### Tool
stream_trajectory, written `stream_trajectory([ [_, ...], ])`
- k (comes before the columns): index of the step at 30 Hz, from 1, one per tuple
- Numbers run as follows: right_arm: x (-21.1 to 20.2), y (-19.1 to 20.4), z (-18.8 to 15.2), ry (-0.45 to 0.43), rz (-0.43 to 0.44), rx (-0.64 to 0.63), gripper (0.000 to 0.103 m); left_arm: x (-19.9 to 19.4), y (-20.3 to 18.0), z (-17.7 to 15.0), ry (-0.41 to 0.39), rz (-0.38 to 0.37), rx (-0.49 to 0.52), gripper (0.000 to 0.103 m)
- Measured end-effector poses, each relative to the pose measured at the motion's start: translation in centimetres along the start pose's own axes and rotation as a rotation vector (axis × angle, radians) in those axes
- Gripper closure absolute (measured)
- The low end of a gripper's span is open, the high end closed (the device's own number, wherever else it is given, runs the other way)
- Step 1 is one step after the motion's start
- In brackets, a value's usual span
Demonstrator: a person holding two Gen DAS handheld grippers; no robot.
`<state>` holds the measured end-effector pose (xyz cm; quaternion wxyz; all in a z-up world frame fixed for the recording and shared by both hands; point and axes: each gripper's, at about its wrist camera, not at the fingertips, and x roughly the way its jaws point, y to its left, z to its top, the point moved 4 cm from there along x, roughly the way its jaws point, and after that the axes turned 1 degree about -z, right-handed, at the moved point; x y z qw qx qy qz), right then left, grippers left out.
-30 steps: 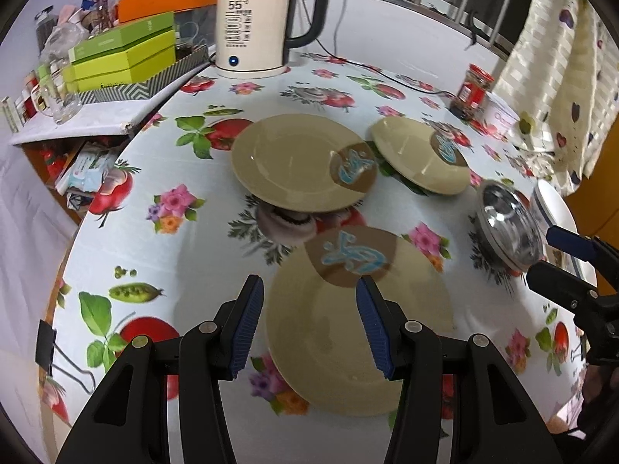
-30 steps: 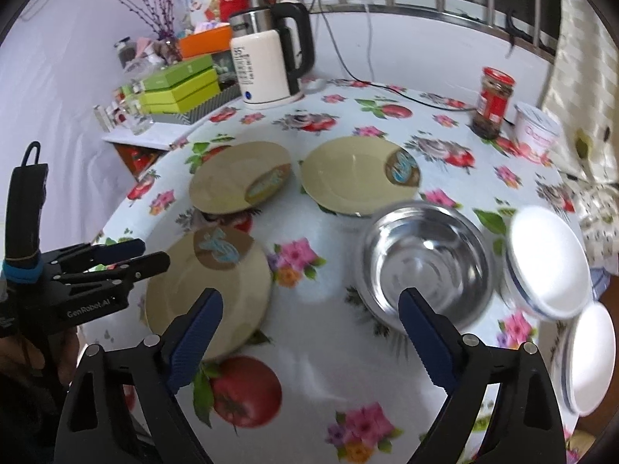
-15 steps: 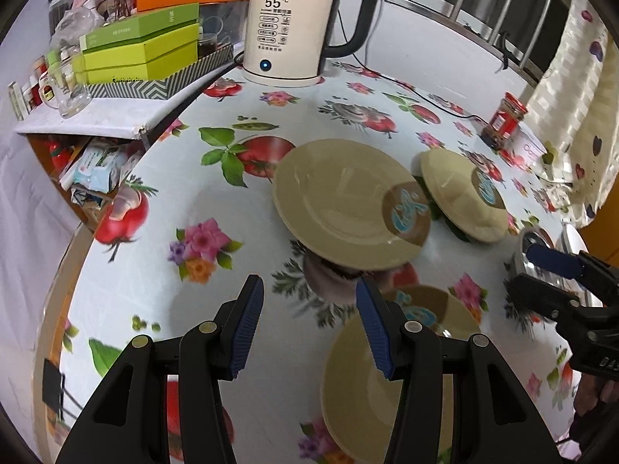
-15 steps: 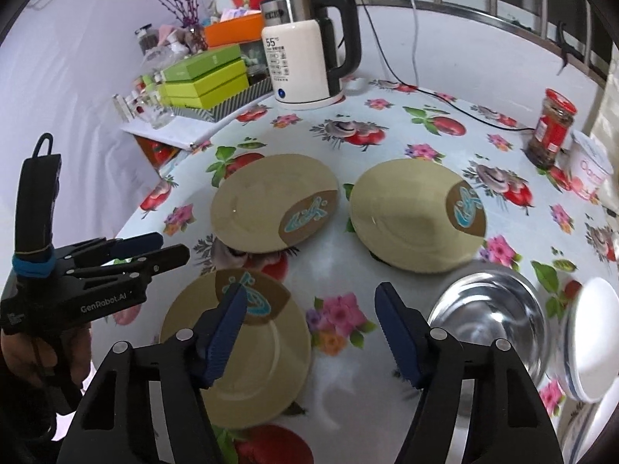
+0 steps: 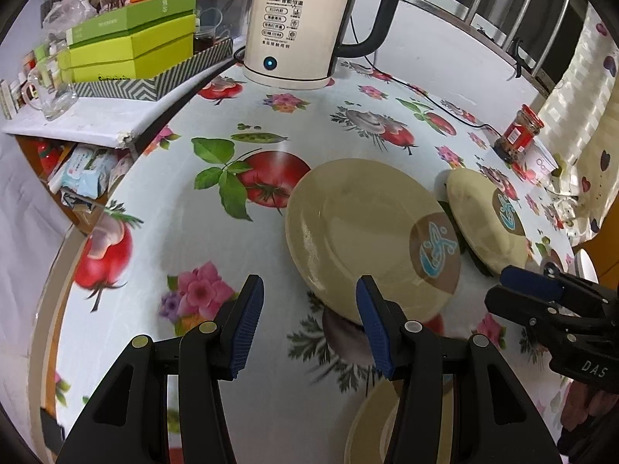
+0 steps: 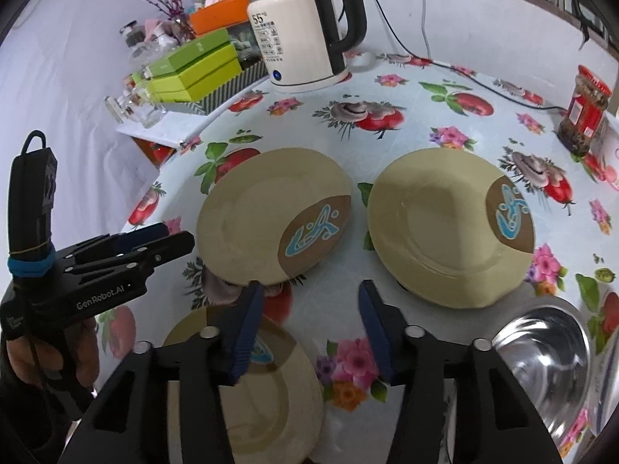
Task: Organize plates and bowls
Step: 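Reach both grippers to the beige plate behind the large plate and close on its rim, then lift the beige plate with both grippers and carry it over the large plate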
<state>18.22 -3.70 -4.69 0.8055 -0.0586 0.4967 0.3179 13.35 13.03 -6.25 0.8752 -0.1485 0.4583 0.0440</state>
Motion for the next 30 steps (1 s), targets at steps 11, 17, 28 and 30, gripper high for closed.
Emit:
stream_trajectory([
  [11, 3.4, -0.6, 1.8, 0.05, 0.023, 0.075, 0.068, 2.6, 1.0, 1.2, 0.031, -0.037, -0.043, 0.063],
  [17, 4.5, -0.9, 2.3, 0.059, 0.016, 0.095, 0.071, 3.1, 1.1, 1.8, 0.03, -0.056, -0.049, 0.071],
  [28, 5.6, -1.8, 2.7, 0.066, 0.026, 0.133, 0.077, 3.3, 0.9, 2.1, 0.028, -0.058, -0.043, 0.076],
  [30, 5.5, -1.7, 2.7, 0.065, 0.029, 0.133, 0.077, 3.1, 0.8, 2.1, 0.022, -0.053, -0.039, 0.076],
])
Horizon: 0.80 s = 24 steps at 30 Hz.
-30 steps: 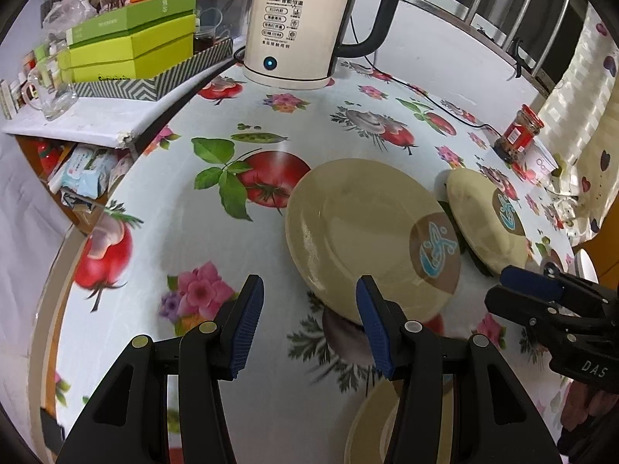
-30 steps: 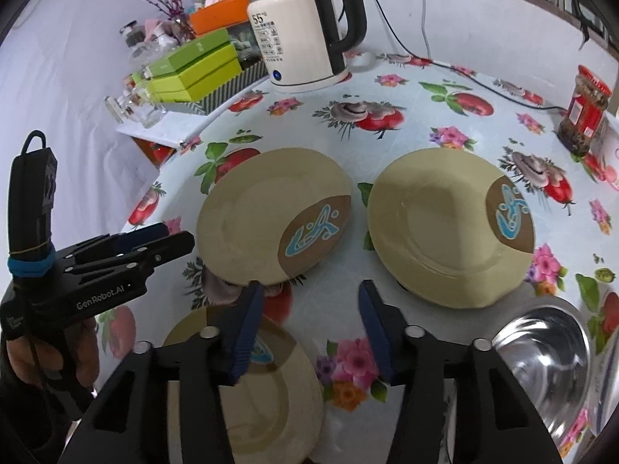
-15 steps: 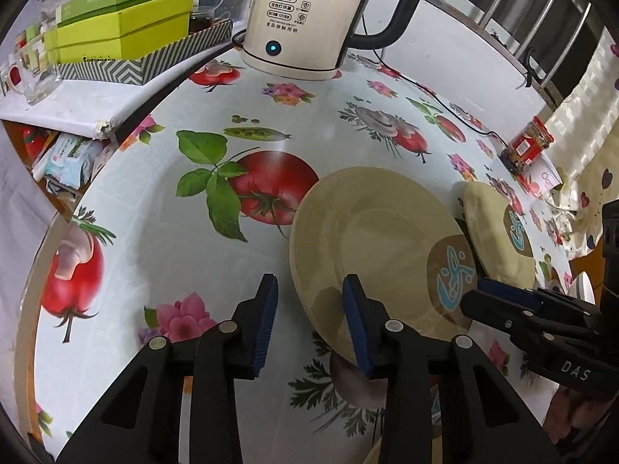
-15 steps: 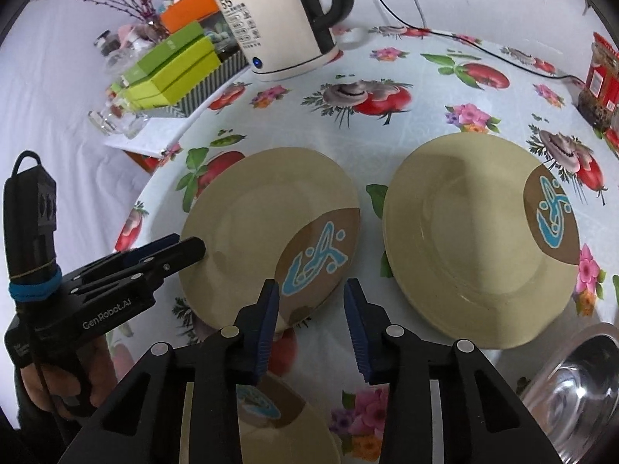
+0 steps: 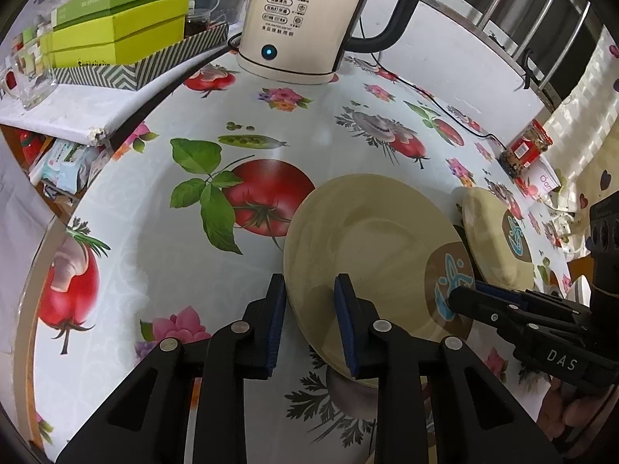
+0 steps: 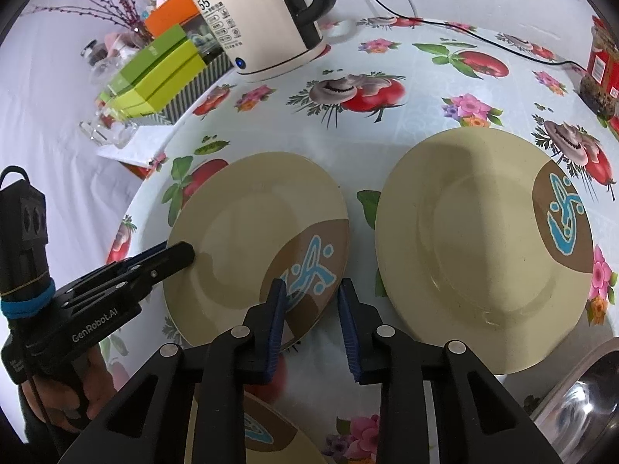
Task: Organize plates and bowls
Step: 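Lift the beige plate with both grippers and carry it over the large plate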
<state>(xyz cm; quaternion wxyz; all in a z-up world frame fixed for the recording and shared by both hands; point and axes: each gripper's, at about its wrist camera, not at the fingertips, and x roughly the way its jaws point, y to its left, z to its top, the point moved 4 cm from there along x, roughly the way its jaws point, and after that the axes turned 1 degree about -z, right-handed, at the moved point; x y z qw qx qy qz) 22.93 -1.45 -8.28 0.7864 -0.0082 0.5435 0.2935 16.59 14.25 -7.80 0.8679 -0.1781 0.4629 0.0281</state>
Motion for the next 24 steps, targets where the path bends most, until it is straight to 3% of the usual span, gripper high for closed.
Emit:
stream_trajectory([
  [13, -2.4, 1.0, -1.0, -0.011, 0.018, -0.019, 0.077, -3.3, -1.1, -1.2, -0.021, 0.016, 0.01, 0.076],
  [24, -6.2, 1.8, -5.5, -0.007, 0.031, -0.038, 0.077, -6.7, -3.1, -5.4, -0.016, 0.017, 0.033, 0.076],
])
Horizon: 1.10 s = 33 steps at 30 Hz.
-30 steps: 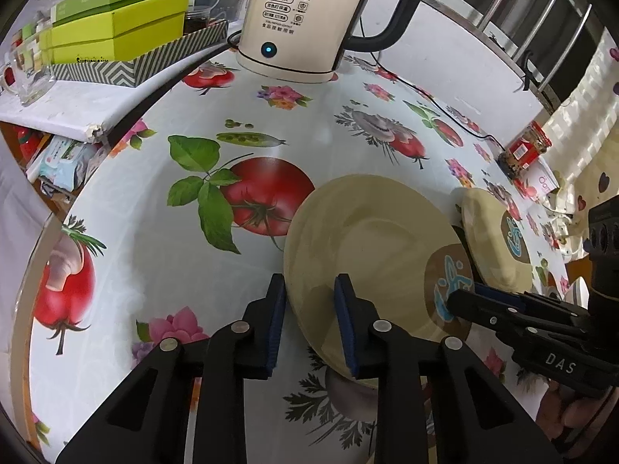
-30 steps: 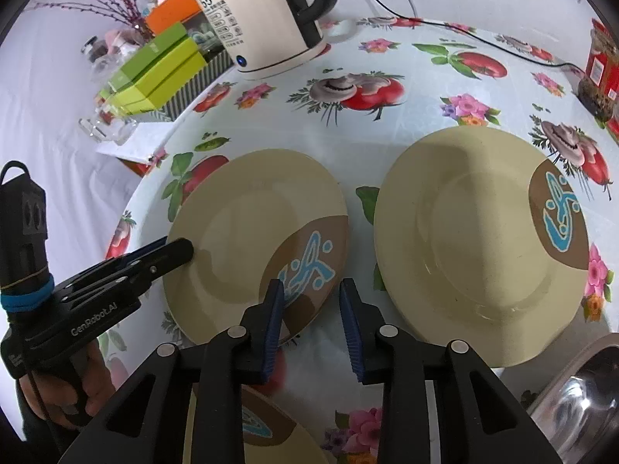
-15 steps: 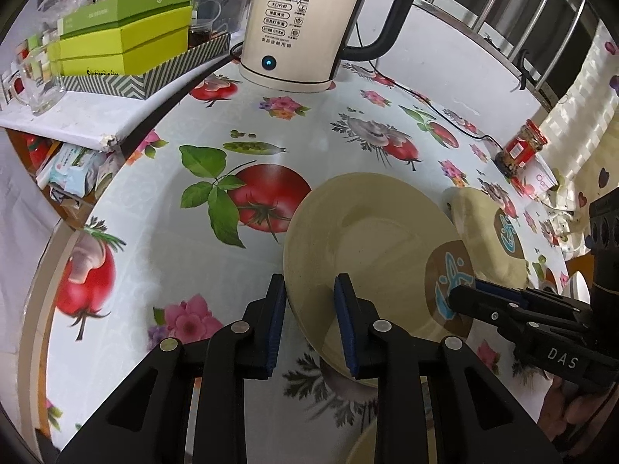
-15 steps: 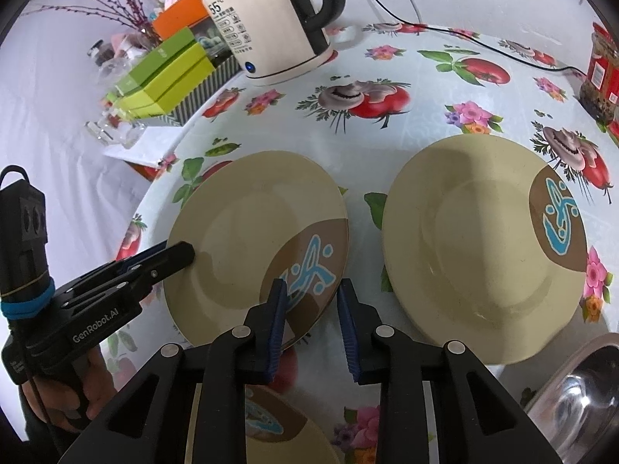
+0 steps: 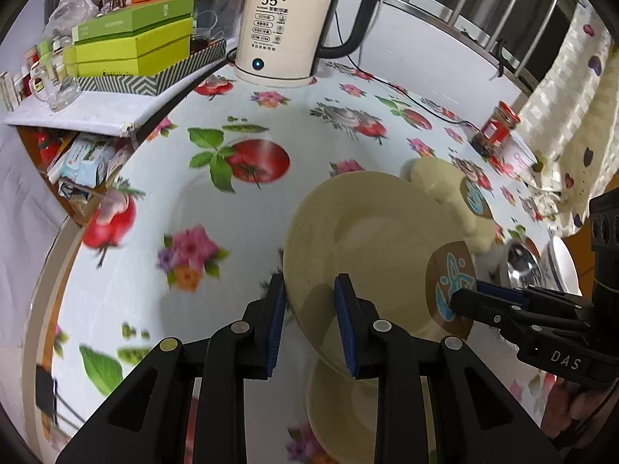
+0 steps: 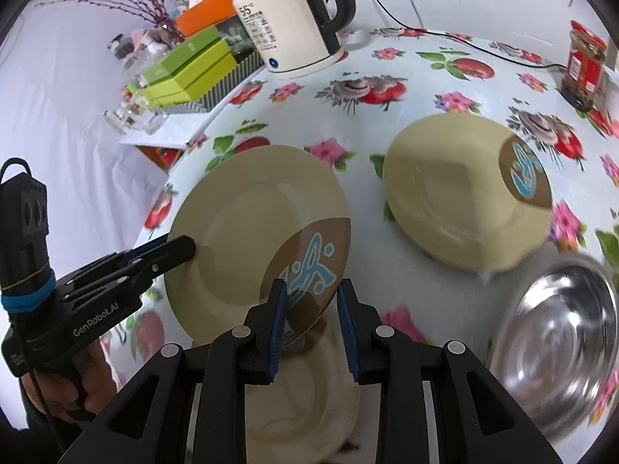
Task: Organize plates and bowls
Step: 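Lift the beige plate with both grippers and carry it over the large plate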
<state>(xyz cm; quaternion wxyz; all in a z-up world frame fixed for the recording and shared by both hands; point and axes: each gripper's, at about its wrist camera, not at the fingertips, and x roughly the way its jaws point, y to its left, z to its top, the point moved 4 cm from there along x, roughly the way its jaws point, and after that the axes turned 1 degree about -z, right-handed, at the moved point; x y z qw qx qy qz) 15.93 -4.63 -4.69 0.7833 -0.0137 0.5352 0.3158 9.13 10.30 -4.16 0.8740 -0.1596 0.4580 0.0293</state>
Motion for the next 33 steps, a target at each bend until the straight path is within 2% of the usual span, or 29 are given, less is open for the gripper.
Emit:
stream_trajectory([
  [16, -1.7, 0.1, -6.9, 0.062, -0.013, 0.007, 0.077, -1.3, -1.6, -6.0, 0.064, -0.003, 0.002, 0.076],
  [33, -1.3, -0.1, -8.2, 0.101, -0.037, -0.001, 0.075, -1.1, -1.9, -7.6, 0.095, -0.011, 0.001, 0.076],
])
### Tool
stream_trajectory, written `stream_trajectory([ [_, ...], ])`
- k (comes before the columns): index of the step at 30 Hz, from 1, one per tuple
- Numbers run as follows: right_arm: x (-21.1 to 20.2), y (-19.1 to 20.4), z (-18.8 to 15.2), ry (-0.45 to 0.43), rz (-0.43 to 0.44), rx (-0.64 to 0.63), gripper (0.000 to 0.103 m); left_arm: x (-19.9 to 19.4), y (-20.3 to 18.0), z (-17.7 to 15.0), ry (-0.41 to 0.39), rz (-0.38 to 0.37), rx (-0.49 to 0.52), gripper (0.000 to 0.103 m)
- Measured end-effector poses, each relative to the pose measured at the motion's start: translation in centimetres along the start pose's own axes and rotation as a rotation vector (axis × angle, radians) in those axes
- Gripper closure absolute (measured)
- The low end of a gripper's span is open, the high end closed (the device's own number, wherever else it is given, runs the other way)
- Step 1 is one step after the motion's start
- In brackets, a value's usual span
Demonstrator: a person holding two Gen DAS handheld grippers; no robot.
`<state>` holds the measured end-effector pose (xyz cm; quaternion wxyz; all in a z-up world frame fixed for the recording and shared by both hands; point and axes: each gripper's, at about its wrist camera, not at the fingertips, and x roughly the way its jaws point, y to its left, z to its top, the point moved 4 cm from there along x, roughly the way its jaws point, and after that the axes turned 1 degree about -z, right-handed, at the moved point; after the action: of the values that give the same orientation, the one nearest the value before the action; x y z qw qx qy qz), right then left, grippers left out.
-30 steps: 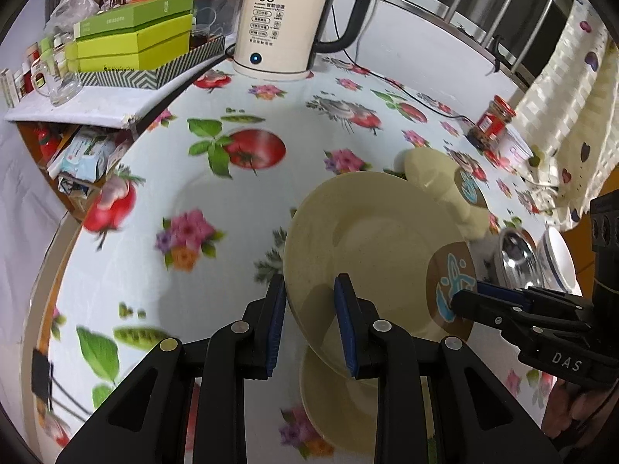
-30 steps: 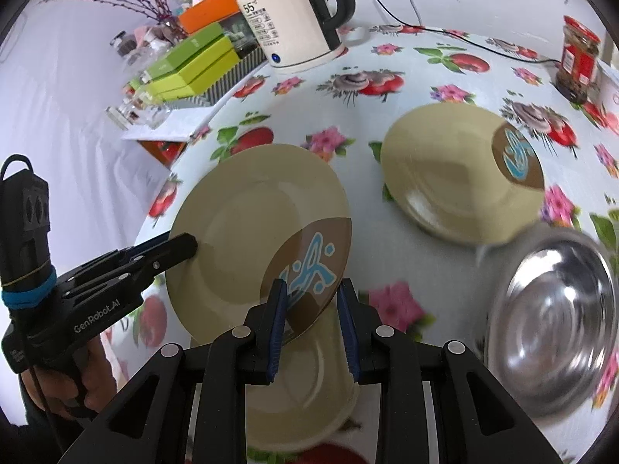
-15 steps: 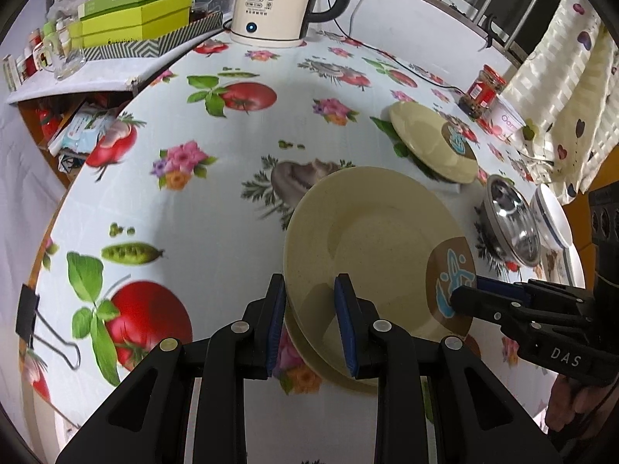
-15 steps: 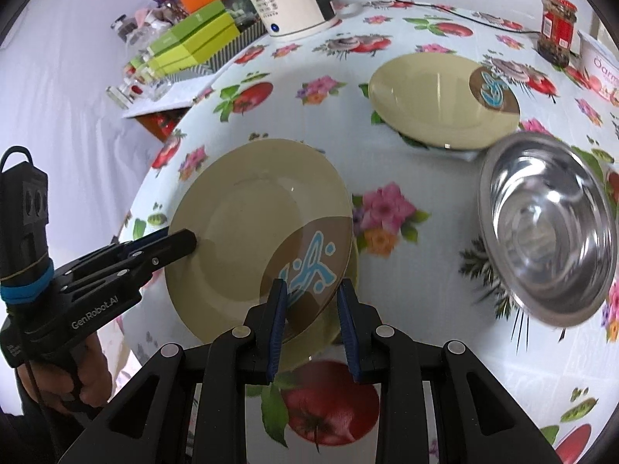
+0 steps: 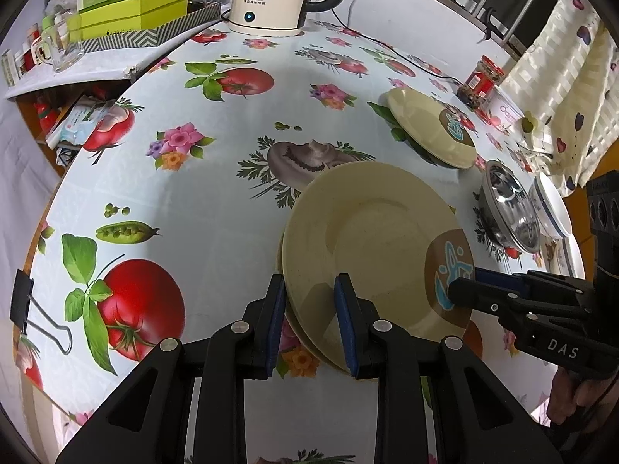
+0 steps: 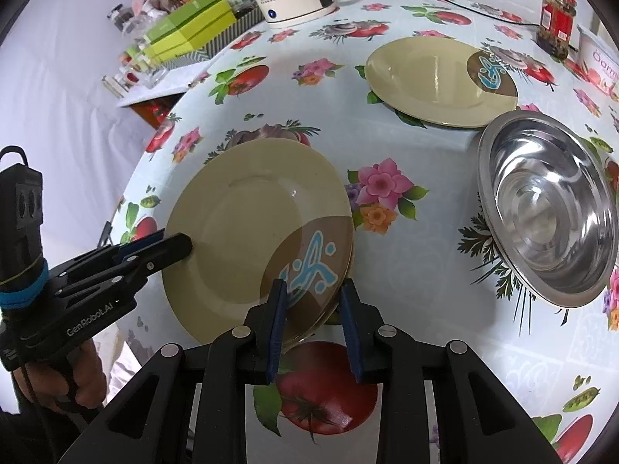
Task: Organize plates and bowls
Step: 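Lift the beige plate with both grippers and carry it over the large plate, then lower the beige plate onto the large plate and open both grippers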
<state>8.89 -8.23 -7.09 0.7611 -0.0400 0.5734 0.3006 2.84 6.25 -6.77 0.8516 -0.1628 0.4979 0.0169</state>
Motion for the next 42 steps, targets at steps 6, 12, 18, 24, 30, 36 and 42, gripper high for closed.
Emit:
stream_trajectory([
  [6, 0.3, 0.0, -0.2, 0.006, -0.013, -0.01, 0.075, 0.1, 0.1, -0.2, -0.001, 0.013, 0.008, 0.076],
  [12, -0.2, 0.2, 0.1, -0.021, -0.023, -0.035, 0.074, -0.3, 0.3, -0.1, -0.017, 0.013, 0.007, 0.076],
  [18, -0.9, -0.2, 0.3, -0.045, -0.029, -0.027, 0.074, -1.2, 0.6, 0.5, -0.046, 0.016, 0.005, 0.076],
  [24, -2.6, -0.3, 0.6, -0.097, -0.018, -0.036, 0.074, -2.3, 0.4, 1.4, -0.083, 0.012, 0.014, 0.076],
  [30, -3.3, -0.2, 0.6, -0.119, -0.005, -0.05, 0.074, -2.2, -0.7, 1.5, -0.08, -0.002, 0.034, 0.076],
  [36, -3.7, -0.3, 0.5, -0.131, 0.013, -0.045, 0.074, -2.2, -1.5, 1.6, -0.082, -0.011, 0.049, 0.076],
  [42, -4.2, -0.5, 0.7, -0.144, 0.02, -0.046, 0.074, -2.1, -1.9, 2.0, -0.083, -0.012, 0.053, 0.076],
])
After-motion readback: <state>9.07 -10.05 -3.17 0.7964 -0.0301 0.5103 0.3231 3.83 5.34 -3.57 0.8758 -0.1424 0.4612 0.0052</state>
